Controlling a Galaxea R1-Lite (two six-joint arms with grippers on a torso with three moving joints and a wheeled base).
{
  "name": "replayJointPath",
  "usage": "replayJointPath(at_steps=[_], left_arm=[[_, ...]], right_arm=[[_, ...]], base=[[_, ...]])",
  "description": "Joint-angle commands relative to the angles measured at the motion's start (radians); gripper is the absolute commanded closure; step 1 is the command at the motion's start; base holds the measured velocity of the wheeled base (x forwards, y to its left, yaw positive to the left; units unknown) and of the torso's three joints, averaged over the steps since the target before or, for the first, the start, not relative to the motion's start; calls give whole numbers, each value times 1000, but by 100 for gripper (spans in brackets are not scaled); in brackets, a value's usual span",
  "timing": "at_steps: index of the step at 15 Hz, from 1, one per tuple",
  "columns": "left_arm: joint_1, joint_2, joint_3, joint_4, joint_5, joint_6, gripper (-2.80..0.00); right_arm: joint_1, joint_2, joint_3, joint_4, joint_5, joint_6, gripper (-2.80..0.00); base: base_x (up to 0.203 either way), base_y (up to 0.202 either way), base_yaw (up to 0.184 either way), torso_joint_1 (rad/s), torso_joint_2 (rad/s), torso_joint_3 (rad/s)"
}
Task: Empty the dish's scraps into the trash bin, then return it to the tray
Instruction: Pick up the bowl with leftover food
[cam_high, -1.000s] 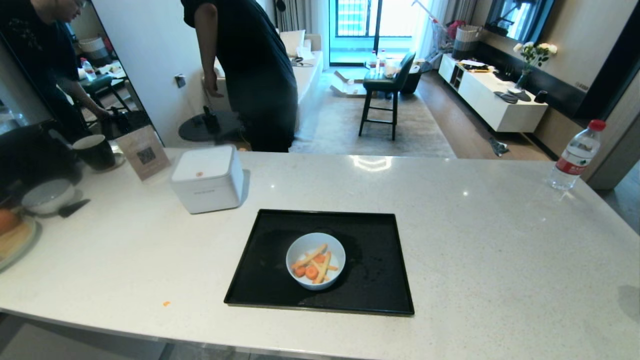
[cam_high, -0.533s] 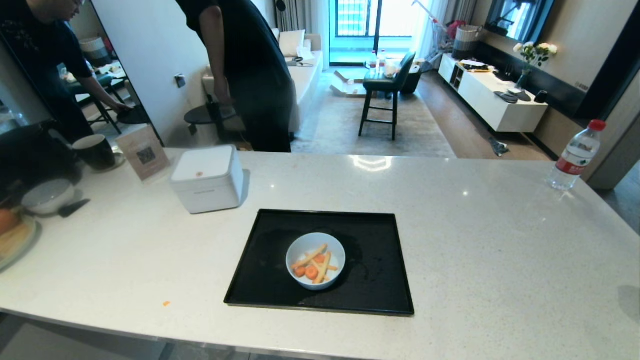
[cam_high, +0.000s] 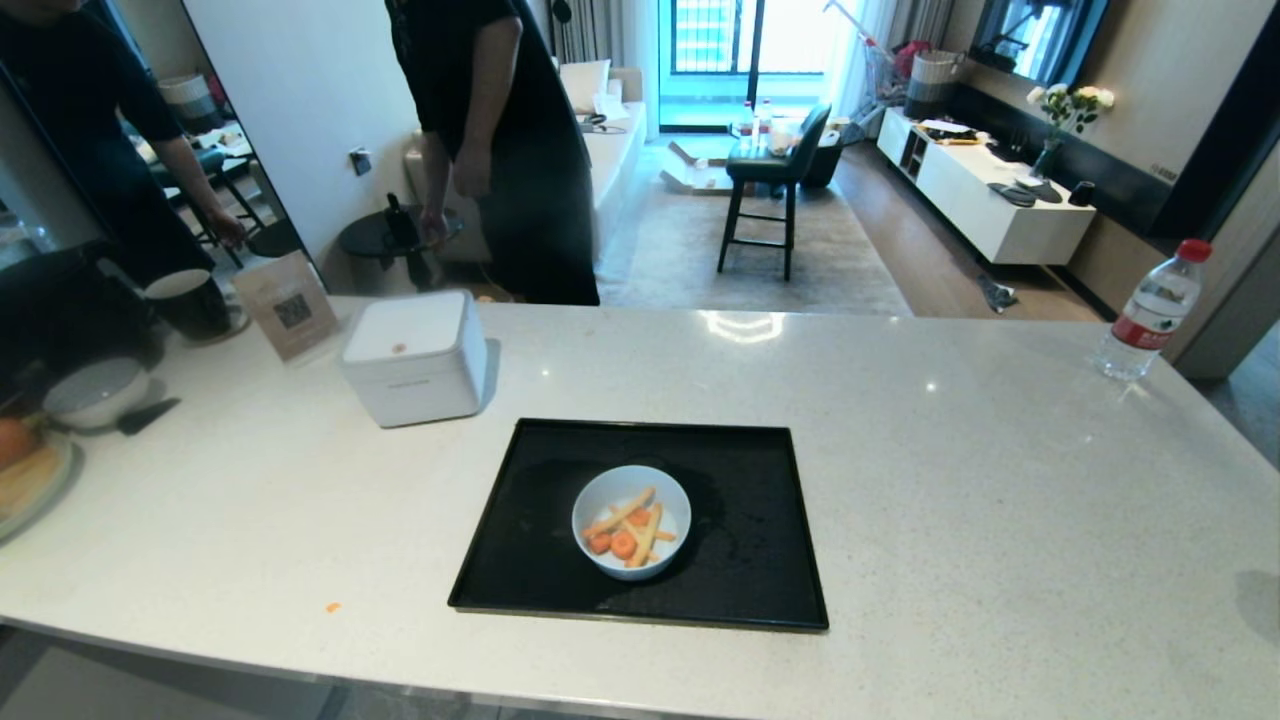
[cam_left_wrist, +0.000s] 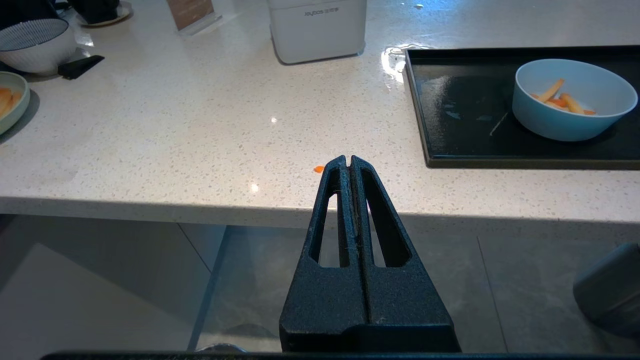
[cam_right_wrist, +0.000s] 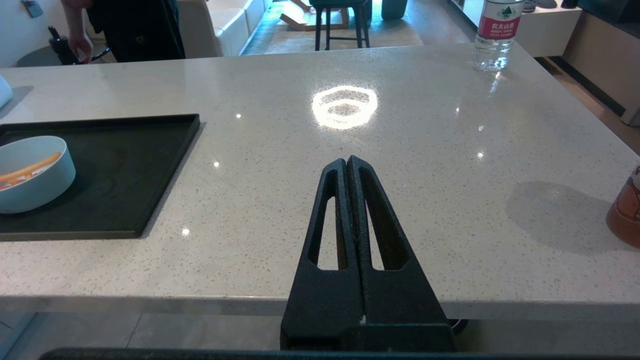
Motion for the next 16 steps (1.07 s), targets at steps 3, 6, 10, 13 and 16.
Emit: replayJointPath(at_steps=[3, 6, 10, 13, 16], left_arm=[[0, 0, 0, 0, 0, 0, 0], [0, 0, 0, 0, 0, 0, 0], [0, 0, 0, 0, 0, 0, 0], [0, 0, 0, 0, 0, 0, 0], [0, 0, 0, 0, 0, 0, 0]], right_arm=[[0, 0, 0, -1, 0, 1, 0], [0, 0, 0, -1, 0, 0, 0], [0, 0, 0, -1, 0, 1, 0], [0, 0, 0, -1, 0, 1, 0], [0, 0, 0, -1, 0, 1, 0]], base=[[0, 0, 0, 0, 0, 0], [0, 0, 0, 0, 0, 0], [0, 0, 0, 0, 0, 0], [0, 0, 0, 0, 0, 0], [0, 0, 0, 0, 0, 0]])
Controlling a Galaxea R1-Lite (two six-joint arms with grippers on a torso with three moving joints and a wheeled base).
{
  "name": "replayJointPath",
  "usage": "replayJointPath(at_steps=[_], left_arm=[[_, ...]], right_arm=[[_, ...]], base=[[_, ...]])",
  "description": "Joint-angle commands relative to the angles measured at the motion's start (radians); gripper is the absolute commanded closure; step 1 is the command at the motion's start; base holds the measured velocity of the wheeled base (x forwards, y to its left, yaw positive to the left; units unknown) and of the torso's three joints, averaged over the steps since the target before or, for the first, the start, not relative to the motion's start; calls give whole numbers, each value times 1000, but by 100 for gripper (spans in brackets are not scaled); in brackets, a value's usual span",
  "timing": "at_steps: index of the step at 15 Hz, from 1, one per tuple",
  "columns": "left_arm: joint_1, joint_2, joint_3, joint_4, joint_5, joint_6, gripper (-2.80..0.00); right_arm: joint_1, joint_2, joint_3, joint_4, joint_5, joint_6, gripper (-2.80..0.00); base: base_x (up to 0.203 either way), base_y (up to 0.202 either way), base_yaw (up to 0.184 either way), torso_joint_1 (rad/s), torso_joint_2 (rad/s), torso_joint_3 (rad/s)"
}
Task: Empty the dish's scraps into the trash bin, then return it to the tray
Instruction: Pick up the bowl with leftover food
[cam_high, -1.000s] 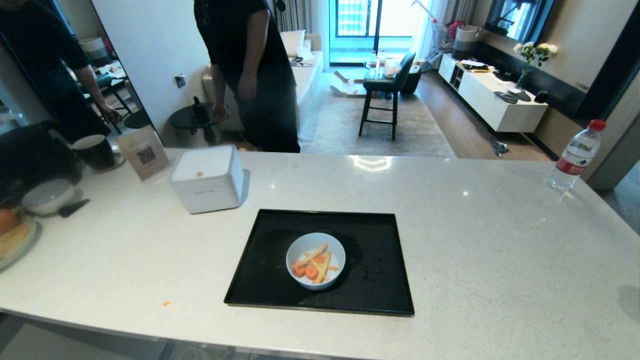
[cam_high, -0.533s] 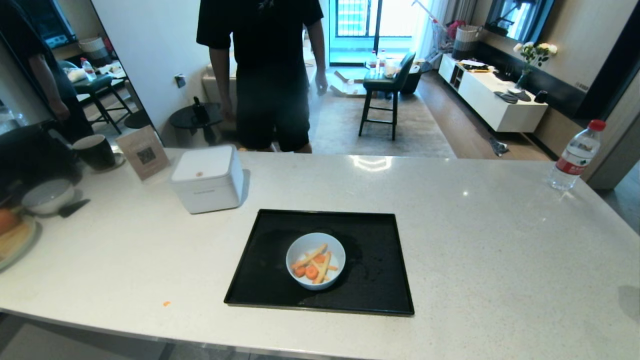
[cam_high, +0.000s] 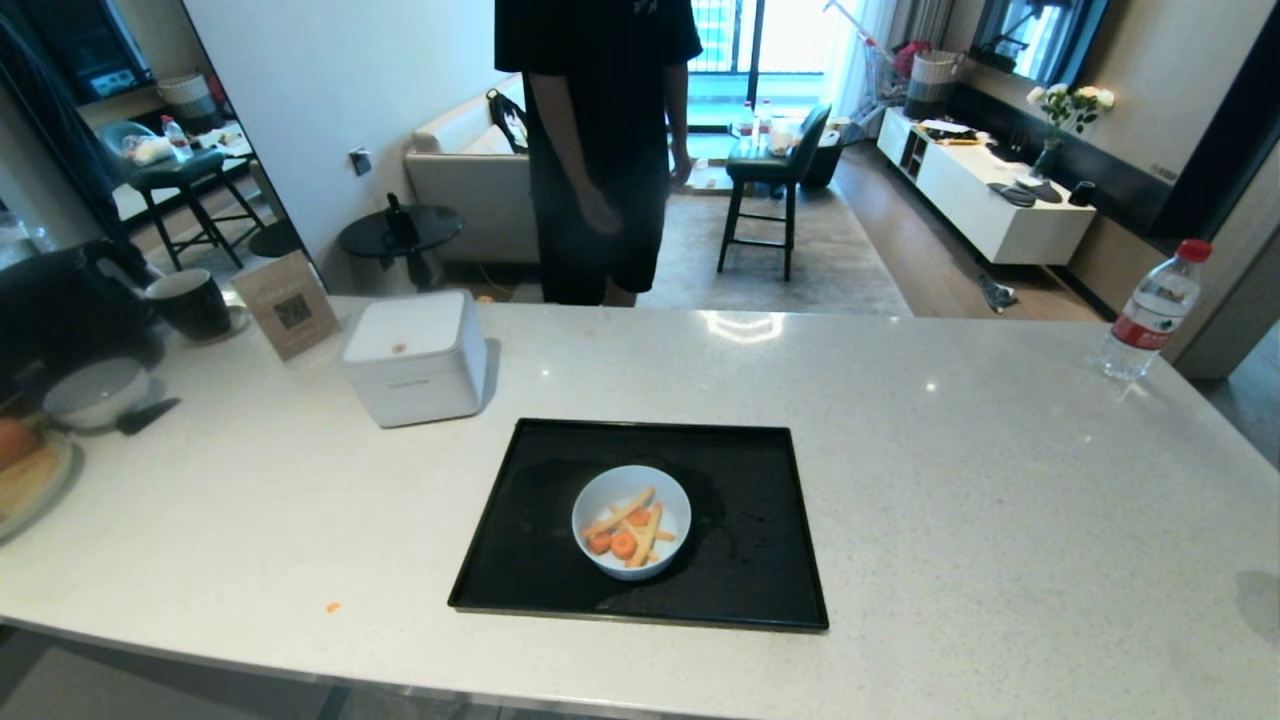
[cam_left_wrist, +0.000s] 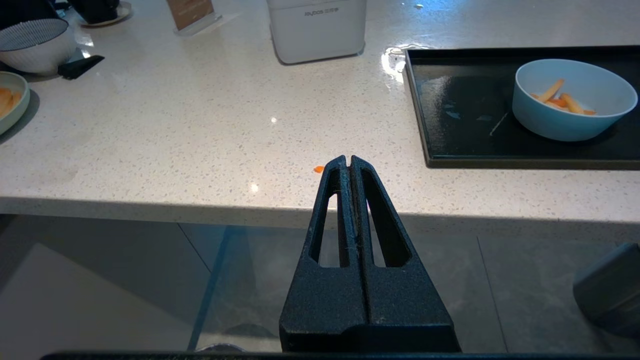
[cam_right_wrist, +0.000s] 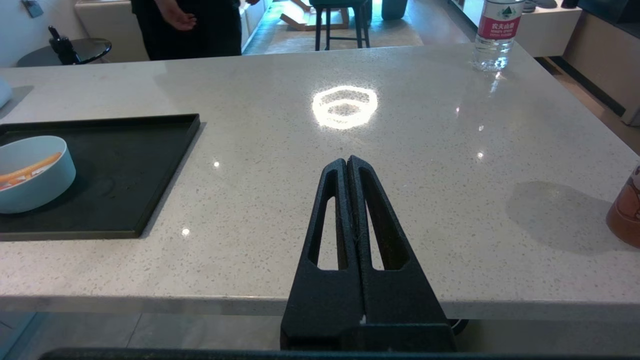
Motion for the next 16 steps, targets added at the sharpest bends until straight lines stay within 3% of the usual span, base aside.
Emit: replayJointPath(at_steps=[1, 16], left_arm=[[0, 0, 0, 0, 0, 0, 0], [0, 0, 0, 0, 0, 0, 0]], right_arm=[[0, 0, 0, -1, -1, 0, 0], [0, 0, 0, -1, -1, 0, 0]], base=[[0, 0, 0, 0, 0, 0], [0, 0, 0, 0, 0, 0]])
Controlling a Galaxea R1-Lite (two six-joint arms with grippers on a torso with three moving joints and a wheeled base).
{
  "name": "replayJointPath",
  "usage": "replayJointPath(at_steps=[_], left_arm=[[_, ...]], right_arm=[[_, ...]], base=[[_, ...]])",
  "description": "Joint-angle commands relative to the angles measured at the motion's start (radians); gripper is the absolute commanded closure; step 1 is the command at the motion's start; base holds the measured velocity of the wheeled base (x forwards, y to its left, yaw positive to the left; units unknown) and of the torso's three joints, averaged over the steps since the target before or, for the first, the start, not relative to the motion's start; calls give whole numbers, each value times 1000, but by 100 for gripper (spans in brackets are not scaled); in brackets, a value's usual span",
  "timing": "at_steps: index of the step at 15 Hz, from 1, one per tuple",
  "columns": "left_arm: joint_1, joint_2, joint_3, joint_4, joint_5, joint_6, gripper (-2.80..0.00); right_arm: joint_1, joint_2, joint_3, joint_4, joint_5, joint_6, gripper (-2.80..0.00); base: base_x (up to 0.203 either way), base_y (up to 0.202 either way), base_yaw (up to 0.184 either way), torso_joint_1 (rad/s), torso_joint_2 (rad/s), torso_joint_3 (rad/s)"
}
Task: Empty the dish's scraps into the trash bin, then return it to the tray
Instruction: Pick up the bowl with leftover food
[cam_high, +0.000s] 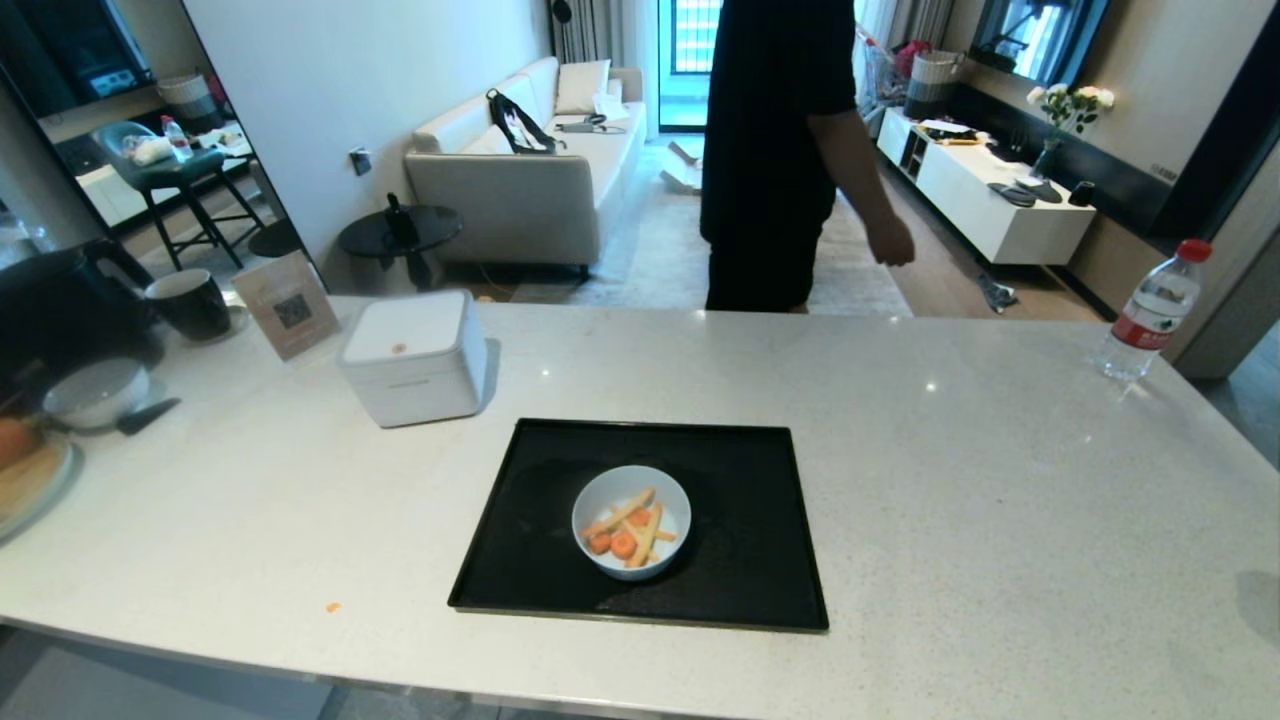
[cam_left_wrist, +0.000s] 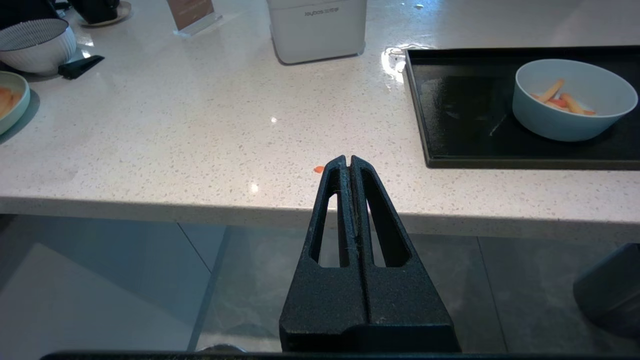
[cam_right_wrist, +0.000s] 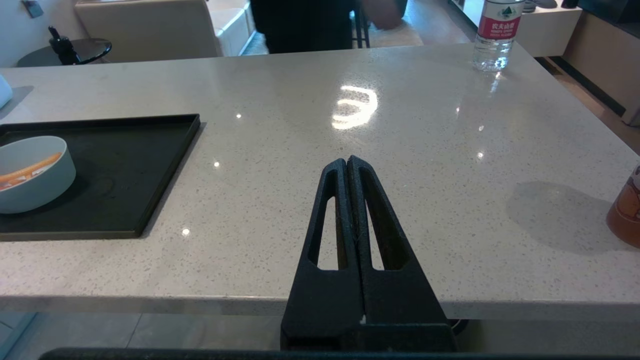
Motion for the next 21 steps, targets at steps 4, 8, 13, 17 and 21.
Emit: replayJointPath(at_steps=[4, 8, 13, 17, 21], left_arm=[[0, 0, 0, 0, 0, 0, 0], [0, 0, 0, 0, 0, 0, 0], [0, 0, 0, 0, 4, -14, 0], [0, 0, 0, 0, 4, -16, 0], [0, 0, 0, 4, 12, -35, 0]], right_arm=[[0, 0, 0, -1, -1, 0, 0], [0, 0, 0, -1, -1, 0, 0], [0, 0, 0, -1, -1, 0, 0], [0, 0, 0, -1, -1, -1, 0], [0, 0, 0, -1, -1, 0, 0]], base=[[0, 0, 0, 0, 0, 0], [0, 0, 0, 0, 0, 0], [0, 0, 0, 0, 0, 0], [0, 0, 0, 0, 0, 0], [0, 0, 0, 0, 0, 0]])
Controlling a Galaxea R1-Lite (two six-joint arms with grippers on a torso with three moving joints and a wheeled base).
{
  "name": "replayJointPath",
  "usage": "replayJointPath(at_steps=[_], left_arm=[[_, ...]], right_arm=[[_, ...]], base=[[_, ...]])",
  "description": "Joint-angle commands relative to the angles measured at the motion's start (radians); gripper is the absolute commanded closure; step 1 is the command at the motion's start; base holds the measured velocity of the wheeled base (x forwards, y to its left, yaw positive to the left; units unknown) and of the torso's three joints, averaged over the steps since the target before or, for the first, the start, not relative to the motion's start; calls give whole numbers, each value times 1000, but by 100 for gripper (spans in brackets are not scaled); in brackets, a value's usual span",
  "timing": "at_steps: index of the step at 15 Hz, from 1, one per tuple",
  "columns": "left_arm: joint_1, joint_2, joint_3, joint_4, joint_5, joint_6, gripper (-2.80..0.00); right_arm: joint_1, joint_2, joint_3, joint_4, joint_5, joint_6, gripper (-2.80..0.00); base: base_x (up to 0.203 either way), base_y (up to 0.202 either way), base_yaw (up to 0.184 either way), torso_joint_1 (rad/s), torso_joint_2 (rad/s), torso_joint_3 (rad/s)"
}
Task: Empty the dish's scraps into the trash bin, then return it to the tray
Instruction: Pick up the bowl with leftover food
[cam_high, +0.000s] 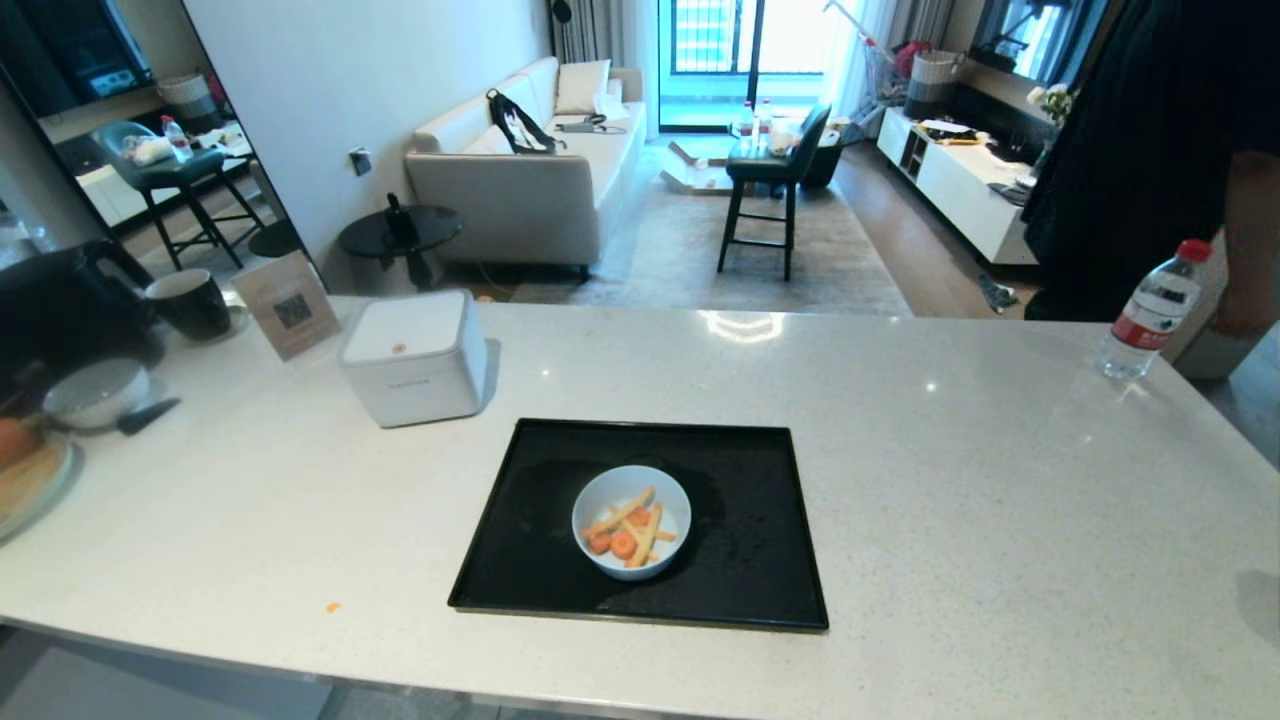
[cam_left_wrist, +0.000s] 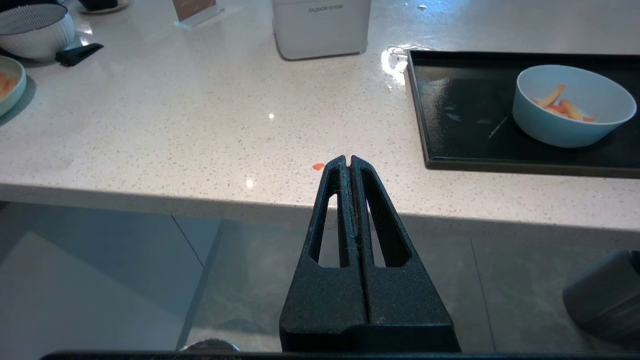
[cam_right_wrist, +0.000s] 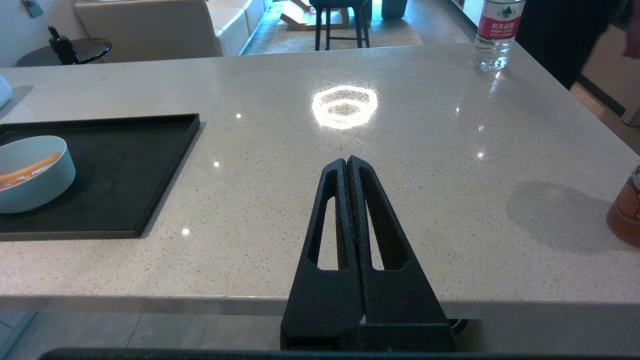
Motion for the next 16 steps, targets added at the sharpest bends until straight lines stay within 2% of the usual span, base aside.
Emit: replayJointPath(at_steps=[1, 4, 7, 13, 16], left_arm=[[0, 0, -3, 8, 0, 0, 0], [0, 17, -53, 76, -6, 4, 0], [-1, 109, -170, 193, -14, 4, 0], [-38, 323, -264, 209, -11, 6, 0], [-67, 455, -338, 208, -11, 38, 0]], right_arm=[[0, 0, 0, -1, 0, 1, 0], [0, 0, 0, -1, 0, 1, 0], [0, 0, 0, -1, 0, 1, 0], [0, 0, 0, -1, 0, 1, 0], [0, 0, 0, -1, 0, 1, 0]], base=[[0, 0, 0, 0, 0, 0], [0, 0, 0, 0, 0, 0], [0, 0, 0, 0, 0, 0], [0, 0, 0, 0, 0, 0], [0, 0, 0, 0, 0, 0]])
